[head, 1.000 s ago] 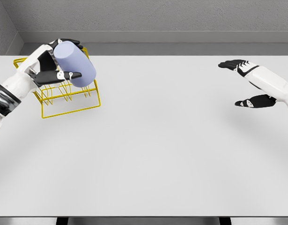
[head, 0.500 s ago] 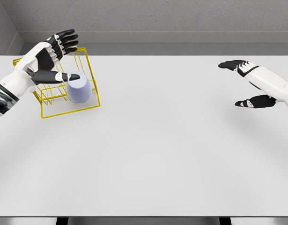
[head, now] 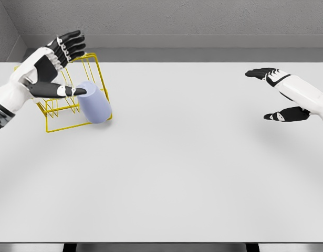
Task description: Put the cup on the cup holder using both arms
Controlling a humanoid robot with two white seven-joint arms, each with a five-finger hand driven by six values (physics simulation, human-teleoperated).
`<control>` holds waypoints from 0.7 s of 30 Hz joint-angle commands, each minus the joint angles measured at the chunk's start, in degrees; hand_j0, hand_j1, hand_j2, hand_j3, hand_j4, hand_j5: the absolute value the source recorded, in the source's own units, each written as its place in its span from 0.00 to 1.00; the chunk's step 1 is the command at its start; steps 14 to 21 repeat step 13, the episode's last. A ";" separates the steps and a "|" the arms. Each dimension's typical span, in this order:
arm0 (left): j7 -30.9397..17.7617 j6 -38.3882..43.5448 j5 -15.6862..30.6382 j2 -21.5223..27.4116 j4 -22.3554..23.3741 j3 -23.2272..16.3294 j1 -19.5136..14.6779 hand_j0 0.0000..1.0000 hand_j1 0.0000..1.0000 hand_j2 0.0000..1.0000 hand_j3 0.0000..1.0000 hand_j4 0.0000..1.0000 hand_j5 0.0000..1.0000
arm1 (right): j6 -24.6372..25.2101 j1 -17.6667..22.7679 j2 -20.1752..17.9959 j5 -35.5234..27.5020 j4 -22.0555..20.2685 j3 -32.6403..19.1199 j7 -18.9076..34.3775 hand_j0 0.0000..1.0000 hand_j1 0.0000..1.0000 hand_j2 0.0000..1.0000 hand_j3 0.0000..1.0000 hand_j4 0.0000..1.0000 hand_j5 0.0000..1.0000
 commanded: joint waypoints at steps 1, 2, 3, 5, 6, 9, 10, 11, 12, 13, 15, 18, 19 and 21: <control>-0.03 -4.07 0.06 2.01 -1.81 0.07 0.10 1.00 1.00 1.00 1.00 1.00 1.00 | 0.15 0.00 -0.05 -0.44 -0.02 -0.02 -0.03 1.00 1.00 1.00 1.00 1.00 1.00; -0.03 -5.38 -0.55 3.15 -2.25 0.25 1.24 1.00 1.00 1.00 1.00 1.00 1.00 | 0.15 0.18 -0.05 -0.44 -0.02 -0.02 -0.03 1.00 1.00 1.00 1.00 1.00 1.00; -0.03 -7.58 -0.73 4.21 -2.78 0.42 2.64 1.00 1.00 1.00 1.00 1.00 1.00 | 0.15 0.18 -0.05 -0.44 -0.02 -0.02 -0.03 1.00 1.00 1.00 1.00 1.00 1.00; -0.03 -9.71 -0.81 6.32 -2.87 0.51 4.84 1.00 1.00 1.00 1.00 1.00 1.00 | 0.15 0.18 -0.05 -0.44 -0.02 -0.02 -0.03 1.00 1.00 1.00 1.00 1.00 1.00; -0.03 -9.71 -0.99 7.20 -2.87 0.60 5.19 1.00 1.00 1.00 1.00 1.00 1.00 | 0.15 0.18 -0.05 -0.44 -0.02 -0.02 -0.03 1.00 1.00 1.00 1.00 1.00 1.00; -0.03 -9.71 -0.99 9.31 -3.04 0.77 6.95 1.00 1.00 1.00 1.00 1.00 1.00 | 0.15 0.18 -0.05 -0.44 -0.02 -0.02 -0.03 1.00 1.00 1.00 1.00 1.00 1.00; -0.03 -9.71 -0.99 10.01 -3.04 0.77 7.22 1.00 1.00 1.00 1.00 1.00 1.00 | 0.15 0.18 -0.05 -0.44 -0.02 -0.02 -0.03 1.00 1.00 1.00 1.00 1.00 1.00; -0.03 -9.71 -0.99 10.27 -3.04 0.86 7.22 1.00 1.00 1.00 1.00 1.00 1.00 | 0.15 0.18 -0.05 -0.44 -0.02 -0.02 -0.03 1.00 1.00 1.00 1.00 1.00 1.00; -0.03 -9.71 -0.99 10.27 -2.95 0.95 7.30 1.00 1.00 1.00 1.00 1.00 1.00 | 0.15 0.18 -0.05 -0.44 -0.02 -0.02 -0.03 1.00 1.00 1.00 1.00 1.00 1.00; -0.03 -9.71 -0.99 10.27 -2.78 1.04 7.30 1.00 1.00 1.00 1.00 1.00 1.00 | 0.15 0.18 -0.05 -0.44 -0.02 -0.02 -0.03 1.00 1.00 1.00 1.00 1.00 1.00; -0.03 -9.71 -0.99 10.27 -2.78 1.04 7.30 1.00 1.00 1.00 1.00 1.00 1.00 | 0.15 0.18 -0.05 -0.44 -0.02 -0.02 -0.03 1.00 1.00 1.00 1.00 1.00 1.00; -0.03 -9.71 -0.99 10.27 -2.78 1.04 7.30 1.00 1.00 1.00 1.00 1.00 1.00 | 0.15 0.18 -0.05 -0.44 -0.02 -0.02 -0.03 1.00 1.00 1.00 1.00 1.00 1.00; -0.03 -9.71 -0.99 10.27 -2.78 1.04 7.30 1.00 1.00 1.00 1.00 1.00 1.00 | 0.15 0.18 -0.05 -0.44 -0.02 -0.02 -0.03 1.00 1.00 1.00 1.00 1.00 1.00; -0.03 -9.71 -0.99 10.27 -2.78 1.04 7.30 1.00 1.00 1.00 1.00 1.00 1.00 | 0.15 0.18 -0.05 -0.44 -0.02 -0.02 -0.03 1.00 1.00 1.00 1.00 1.00 1.00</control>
